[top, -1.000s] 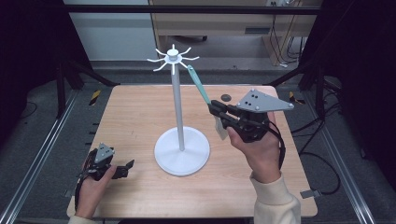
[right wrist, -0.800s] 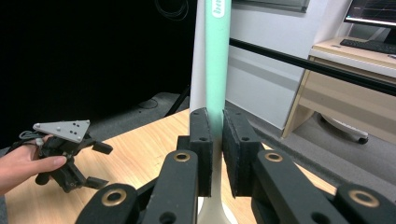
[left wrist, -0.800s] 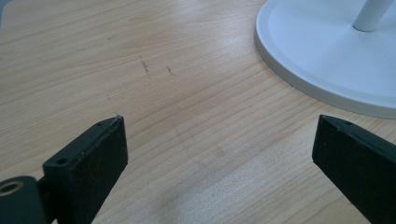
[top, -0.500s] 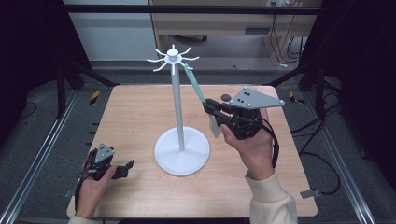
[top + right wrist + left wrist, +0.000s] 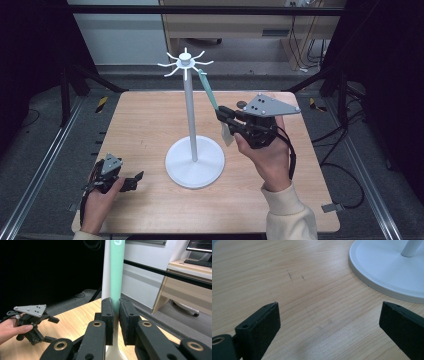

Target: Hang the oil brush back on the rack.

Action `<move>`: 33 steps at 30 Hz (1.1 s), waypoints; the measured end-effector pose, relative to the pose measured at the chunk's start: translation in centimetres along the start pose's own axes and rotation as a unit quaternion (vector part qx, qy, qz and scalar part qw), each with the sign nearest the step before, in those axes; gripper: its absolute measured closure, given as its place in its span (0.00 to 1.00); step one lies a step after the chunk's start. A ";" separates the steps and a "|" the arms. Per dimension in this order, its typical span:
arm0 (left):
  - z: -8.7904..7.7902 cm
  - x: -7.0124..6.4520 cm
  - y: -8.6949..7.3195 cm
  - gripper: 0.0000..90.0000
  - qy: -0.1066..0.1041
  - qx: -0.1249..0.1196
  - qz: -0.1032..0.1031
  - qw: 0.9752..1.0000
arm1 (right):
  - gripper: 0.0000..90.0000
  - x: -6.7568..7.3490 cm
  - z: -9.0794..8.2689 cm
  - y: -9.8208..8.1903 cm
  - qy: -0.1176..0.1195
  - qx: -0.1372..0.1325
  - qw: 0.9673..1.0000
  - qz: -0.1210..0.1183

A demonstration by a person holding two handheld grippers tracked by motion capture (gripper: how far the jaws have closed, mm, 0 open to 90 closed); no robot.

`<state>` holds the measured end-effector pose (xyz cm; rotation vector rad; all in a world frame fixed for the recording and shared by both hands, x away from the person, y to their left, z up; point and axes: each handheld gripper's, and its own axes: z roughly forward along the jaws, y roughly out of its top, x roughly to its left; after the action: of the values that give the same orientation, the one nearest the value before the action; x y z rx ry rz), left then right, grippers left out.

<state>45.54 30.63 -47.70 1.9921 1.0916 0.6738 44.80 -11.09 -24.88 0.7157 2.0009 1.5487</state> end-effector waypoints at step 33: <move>-0.1 0.0 0.1 0.03 0.000 -0.009 -0.001 1.000 | 0.49 -2.2 1.7 -1.0 -0.087 0.037 0.995 0.040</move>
<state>45.48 30.62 -47.57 1.9754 1.0832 0.6798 47.40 -11.59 -26.06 0.9371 1.9292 1.4107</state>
